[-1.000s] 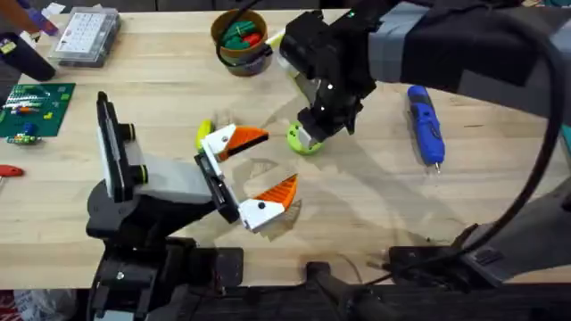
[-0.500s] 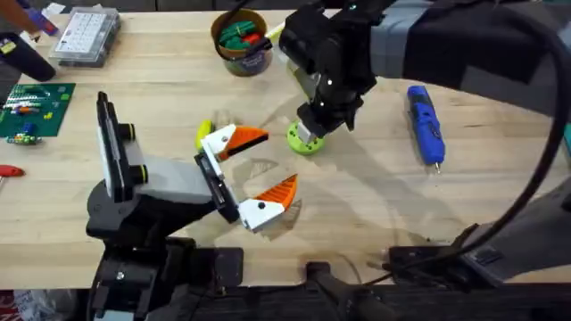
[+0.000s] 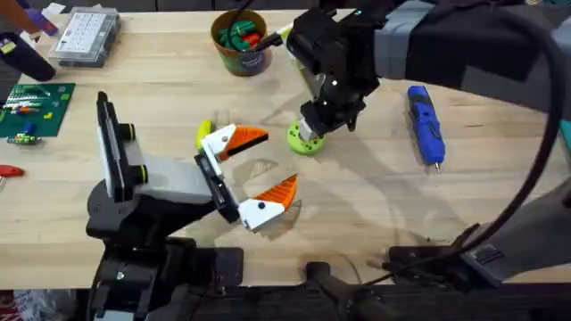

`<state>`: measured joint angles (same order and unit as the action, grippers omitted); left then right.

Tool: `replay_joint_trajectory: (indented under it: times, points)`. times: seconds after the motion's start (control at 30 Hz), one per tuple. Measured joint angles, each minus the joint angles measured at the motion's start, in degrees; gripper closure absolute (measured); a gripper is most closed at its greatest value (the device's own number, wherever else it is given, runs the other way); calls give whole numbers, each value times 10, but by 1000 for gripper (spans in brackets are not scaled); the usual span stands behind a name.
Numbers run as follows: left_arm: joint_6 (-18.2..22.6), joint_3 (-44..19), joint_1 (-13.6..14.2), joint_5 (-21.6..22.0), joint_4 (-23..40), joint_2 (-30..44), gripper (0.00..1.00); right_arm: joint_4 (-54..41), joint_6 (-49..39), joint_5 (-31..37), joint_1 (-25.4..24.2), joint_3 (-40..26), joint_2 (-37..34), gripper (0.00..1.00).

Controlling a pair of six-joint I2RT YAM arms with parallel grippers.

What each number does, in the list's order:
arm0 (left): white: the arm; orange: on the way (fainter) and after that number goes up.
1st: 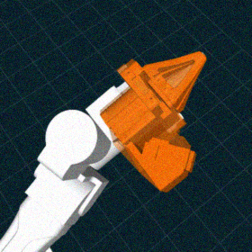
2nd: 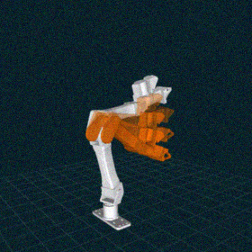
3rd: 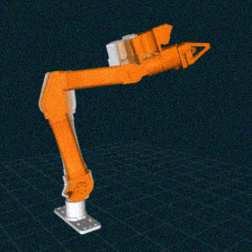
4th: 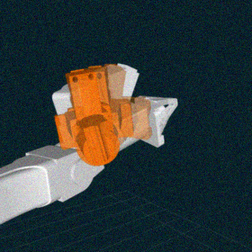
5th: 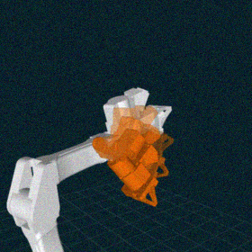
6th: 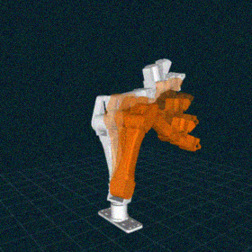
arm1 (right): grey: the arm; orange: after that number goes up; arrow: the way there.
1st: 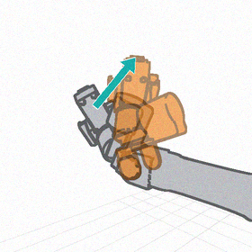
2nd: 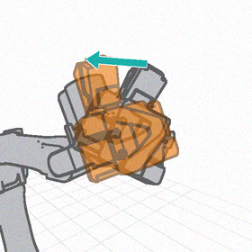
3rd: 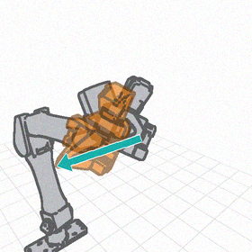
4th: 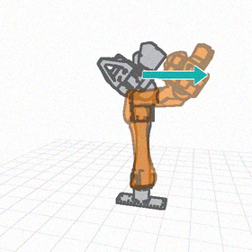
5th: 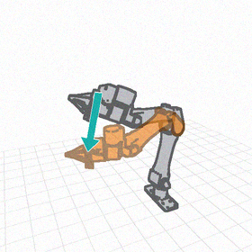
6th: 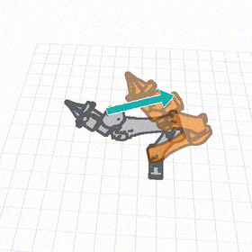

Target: Pick up the gripper from the table and insert it into the empty holder that is missing its gripper. Then pick up a screw, insert it into the mounting hole, and use the screwdriver to tighten it. Finally, clean up the table by picking up the vegetable and placing it into the bucket.

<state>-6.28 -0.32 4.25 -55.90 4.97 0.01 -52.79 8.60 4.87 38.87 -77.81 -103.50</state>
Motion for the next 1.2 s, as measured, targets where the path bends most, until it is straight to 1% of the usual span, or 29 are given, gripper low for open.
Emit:
replay_joint_trajectory:
  times: [0.43,1.2]
  points:
    - [0,0,0,0,0,0,6,19,4,-1,3,25,0,605]
    - [0,0,0,0,0,0,6,30,6,-2,3,35,0,606]
